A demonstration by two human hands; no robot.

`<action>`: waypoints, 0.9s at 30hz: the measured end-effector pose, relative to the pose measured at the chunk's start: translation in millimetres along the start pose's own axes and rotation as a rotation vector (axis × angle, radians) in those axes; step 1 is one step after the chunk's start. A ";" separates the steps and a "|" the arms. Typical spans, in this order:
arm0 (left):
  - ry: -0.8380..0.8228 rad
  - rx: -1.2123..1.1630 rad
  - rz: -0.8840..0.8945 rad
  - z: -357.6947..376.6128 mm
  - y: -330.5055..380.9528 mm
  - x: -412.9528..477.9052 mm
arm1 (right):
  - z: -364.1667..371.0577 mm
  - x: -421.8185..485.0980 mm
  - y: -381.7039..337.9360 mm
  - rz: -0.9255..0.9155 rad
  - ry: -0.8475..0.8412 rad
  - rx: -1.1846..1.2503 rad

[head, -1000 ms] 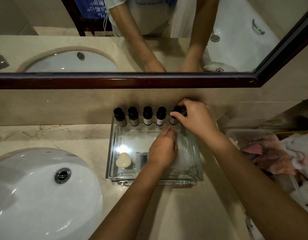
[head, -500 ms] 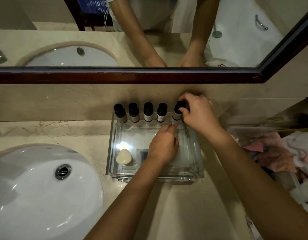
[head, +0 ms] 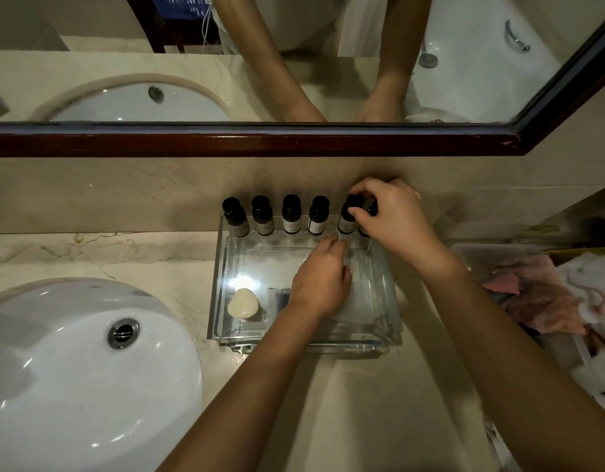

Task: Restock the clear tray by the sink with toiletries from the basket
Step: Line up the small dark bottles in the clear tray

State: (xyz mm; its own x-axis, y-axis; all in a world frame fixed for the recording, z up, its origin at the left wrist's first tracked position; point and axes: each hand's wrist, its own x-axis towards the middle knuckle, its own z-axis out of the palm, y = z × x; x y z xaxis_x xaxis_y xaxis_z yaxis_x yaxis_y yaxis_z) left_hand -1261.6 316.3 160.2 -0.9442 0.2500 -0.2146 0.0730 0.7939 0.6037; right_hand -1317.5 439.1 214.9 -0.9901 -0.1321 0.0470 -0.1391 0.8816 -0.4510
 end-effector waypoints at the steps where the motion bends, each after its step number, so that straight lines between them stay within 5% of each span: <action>1: -0.003 0.003 0.001 0.0 0.0 -0.2 | 0.2 0.1 0.2 -0.005 0.001 0.002; 16: -0.022 0.082 0.023 3.5 1.7 0.8 | 8.4 -5.4 4.3 -0.011 0.127 0.153; 23: -0.023 0.139 0.063 3.7 -2.2 -8.8 | 0.4 -7.3 13.5 -0.056 0.054 0.144; 27: -0.024 0.175 0.105 4.1 -3.1 -22.7 | -6.7 -24.5 29.4 0.055 0.213 0.337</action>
State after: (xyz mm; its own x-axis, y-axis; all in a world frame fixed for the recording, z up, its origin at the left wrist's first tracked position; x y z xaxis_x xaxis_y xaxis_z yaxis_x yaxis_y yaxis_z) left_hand -1239.0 310.4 160.0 -0.9205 0.3483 -0.1771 0.2277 0.8465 0.4813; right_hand -1297.5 471.3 206.5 -0.9824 0.0396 0.1826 -0.1071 0.6818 -0.7237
